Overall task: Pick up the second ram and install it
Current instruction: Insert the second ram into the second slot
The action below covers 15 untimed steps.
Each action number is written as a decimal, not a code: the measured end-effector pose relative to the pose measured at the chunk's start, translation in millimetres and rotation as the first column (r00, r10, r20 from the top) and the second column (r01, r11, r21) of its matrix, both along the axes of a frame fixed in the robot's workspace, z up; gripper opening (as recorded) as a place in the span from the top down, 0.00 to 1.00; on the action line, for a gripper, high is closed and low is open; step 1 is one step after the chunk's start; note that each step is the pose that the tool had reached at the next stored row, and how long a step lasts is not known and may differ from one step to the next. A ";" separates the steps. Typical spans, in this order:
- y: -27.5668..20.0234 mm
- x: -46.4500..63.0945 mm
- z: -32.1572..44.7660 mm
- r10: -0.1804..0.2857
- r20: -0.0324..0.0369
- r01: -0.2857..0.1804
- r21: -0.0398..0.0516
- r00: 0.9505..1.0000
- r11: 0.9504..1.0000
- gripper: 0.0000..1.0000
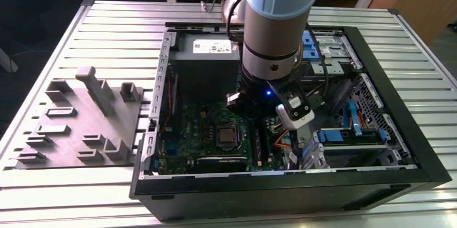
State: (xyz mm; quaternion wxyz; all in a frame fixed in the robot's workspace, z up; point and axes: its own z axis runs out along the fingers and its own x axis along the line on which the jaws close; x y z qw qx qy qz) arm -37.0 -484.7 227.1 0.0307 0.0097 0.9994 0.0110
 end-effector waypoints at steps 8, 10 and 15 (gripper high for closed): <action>0.0 -0.6 -0.4 0.004 0.000 -0.004 0.003 1.000 1.000 0.89; 0.1 -0.8 -0.4 0.006 0.000 -0.006 0.004 1.000 1.000 0.89; 0.0 -0.9 -1.5 0.007 0.000 -0.007 0.003 1.000 1.000 0.89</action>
